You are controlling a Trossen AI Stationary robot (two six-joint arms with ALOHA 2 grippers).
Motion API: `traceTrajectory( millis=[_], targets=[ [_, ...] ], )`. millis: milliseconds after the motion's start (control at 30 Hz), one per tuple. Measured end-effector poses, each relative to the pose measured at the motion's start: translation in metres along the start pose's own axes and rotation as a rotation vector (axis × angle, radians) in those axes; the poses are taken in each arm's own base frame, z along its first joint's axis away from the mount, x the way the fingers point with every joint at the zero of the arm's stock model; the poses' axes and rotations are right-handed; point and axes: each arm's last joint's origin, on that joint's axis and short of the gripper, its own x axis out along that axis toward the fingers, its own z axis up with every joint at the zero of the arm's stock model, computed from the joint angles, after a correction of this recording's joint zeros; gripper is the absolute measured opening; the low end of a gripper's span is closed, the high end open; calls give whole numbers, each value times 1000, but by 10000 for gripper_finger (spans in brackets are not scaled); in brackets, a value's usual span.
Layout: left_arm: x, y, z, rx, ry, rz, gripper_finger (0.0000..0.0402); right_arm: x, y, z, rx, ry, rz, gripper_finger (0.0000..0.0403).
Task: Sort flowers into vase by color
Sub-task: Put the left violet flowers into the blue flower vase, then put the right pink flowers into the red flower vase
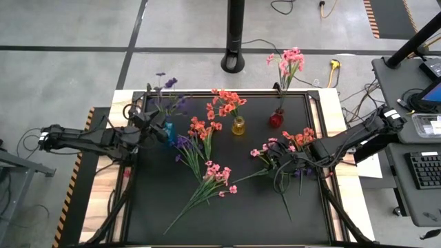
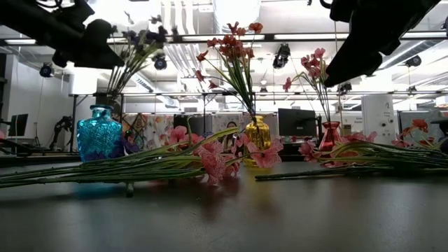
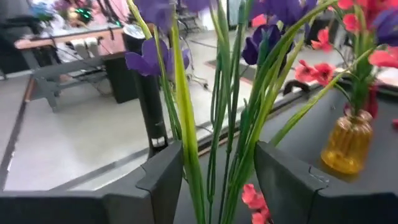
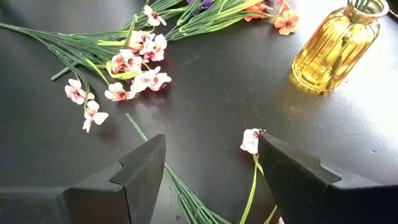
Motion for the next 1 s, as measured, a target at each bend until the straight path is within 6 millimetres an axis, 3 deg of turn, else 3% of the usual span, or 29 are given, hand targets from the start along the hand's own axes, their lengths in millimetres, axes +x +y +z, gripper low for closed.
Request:
traceTrajectory(
  millis=[333,667,1000],
  targets=[
    [-18,20,19,-117,234,-21,184,0,0,0,122,8,7,249],
    [-23,11,35,-196,390,-238,180,-1,3,-2,329,81,81,249],
    [-34,3,36,-250,562,-385,180,4,3,-21,541,408,113,245]
  ],
)
